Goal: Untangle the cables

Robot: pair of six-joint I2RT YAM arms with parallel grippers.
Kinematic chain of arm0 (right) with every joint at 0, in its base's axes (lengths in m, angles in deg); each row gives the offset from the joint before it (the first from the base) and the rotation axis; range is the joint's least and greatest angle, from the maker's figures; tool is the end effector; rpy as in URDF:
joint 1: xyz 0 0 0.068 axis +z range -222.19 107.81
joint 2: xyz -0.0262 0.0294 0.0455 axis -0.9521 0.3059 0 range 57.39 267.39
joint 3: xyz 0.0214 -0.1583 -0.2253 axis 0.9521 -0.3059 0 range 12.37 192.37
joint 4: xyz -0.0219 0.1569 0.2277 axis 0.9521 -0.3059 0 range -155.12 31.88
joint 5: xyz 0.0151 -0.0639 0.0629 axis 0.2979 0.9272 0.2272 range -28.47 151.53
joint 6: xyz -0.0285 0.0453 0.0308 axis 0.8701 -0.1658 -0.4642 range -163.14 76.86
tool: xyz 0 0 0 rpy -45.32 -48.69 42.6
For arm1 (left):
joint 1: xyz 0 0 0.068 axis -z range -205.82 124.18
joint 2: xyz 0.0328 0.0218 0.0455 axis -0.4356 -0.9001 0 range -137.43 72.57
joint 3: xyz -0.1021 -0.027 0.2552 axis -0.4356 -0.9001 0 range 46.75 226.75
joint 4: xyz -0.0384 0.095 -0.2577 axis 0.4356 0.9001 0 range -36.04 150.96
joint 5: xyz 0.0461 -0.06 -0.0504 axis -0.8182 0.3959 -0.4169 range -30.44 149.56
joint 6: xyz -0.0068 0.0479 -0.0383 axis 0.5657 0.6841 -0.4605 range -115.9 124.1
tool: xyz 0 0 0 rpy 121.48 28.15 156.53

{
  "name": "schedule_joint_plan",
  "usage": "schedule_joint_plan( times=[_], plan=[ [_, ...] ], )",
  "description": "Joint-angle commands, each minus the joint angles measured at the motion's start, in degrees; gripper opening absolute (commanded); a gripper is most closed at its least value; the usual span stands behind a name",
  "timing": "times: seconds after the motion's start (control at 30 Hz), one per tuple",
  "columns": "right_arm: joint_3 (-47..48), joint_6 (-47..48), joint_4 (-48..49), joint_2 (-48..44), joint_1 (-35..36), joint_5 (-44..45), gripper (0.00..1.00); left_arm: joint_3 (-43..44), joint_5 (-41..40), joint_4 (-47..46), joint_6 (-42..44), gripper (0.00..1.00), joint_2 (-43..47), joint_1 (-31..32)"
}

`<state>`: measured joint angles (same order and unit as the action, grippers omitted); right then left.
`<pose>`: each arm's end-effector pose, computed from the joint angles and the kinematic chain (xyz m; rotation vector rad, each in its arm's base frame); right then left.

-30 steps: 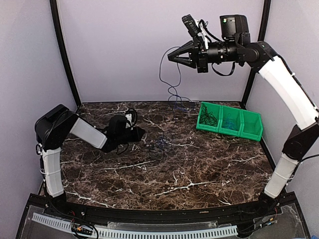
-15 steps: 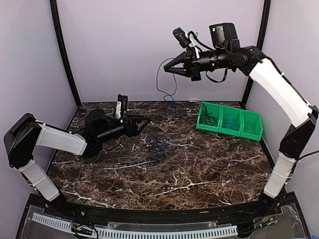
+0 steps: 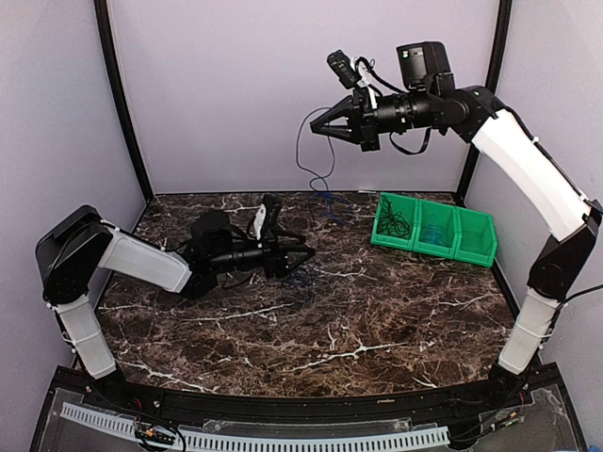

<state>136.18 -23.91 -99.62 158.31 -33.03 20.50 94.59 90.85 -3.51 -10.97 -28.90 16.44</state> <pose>0.2846 0.2714 0.4984 -1.3355 1.3713 0.9111 0.2726 -0.2804 0.2079 0.8265 1.4163 -1.1918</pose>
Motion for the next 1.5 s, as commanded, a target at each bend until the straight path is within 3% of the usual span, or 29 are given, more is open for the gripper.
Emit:
schedule_joint_plan(
  times=[0.0, 0.23, 0.5, 0.67, 0.8, 1.0, 1.13, 1.3, 1.47],
  plan=[
    [2.0, 0.2, 1.3, -0.5, -0.1, 2.2, 0.0, 2.4, 7.0, -2.8, 1.5, 0.63, -3.0, 1.6],
    [3.0, 1.5, 0.7, -0.4, -0.1, 4.6, 0.0, 2.8, 8.7, 2.5, 1.8, 0.4, -6.3, 1.8],
    [6.9, 3.7, -1.4, -0.7, -0.8, 9.8, 0.0, -0.3, 3.4, 5.7, 3.3, 0.01, -5.2, 1.7],
    [10.2, 3.7, -1.3, -2.7, -5.8, 12.8, 0.0, -4.3, -5.4, 7.3, 2.6, 0.0, -3.4, 0.9],
    [10.8, 2.1, -0.3, -4.3, -11.5, 12.8, 0.0, -8.0, -6.0, 3.8, -1.4, 0.0, -3.5, -1.1],
    [3.4, 1.9, 1.3, -8.4, -17.3, 12.0, 0.0, -9.3, -9.6, 3.3, -5.0, 0.0, -0.4, -3.7],
    [-5.8, 2.1, 3.1, -11.4, -19.9, 10.8, 0.0, -9.0, -14.3, 4.2, -6.9, 0.0, 7.1, -6.1],
    [-15.9, 1.9, 6.6, -13.9, -23.6, 11.0, 0.0, -5.6, -20.5, 12.2, -5.2, 0.0, 21.3, -8.4],
    [-26.8, 0.2, 12.1, -15.0, -27.7, 12.2, 0.0, 2.9, -31.0, 25.0, 4.2, 0.0, 33.4, -9.2]
  ],
)
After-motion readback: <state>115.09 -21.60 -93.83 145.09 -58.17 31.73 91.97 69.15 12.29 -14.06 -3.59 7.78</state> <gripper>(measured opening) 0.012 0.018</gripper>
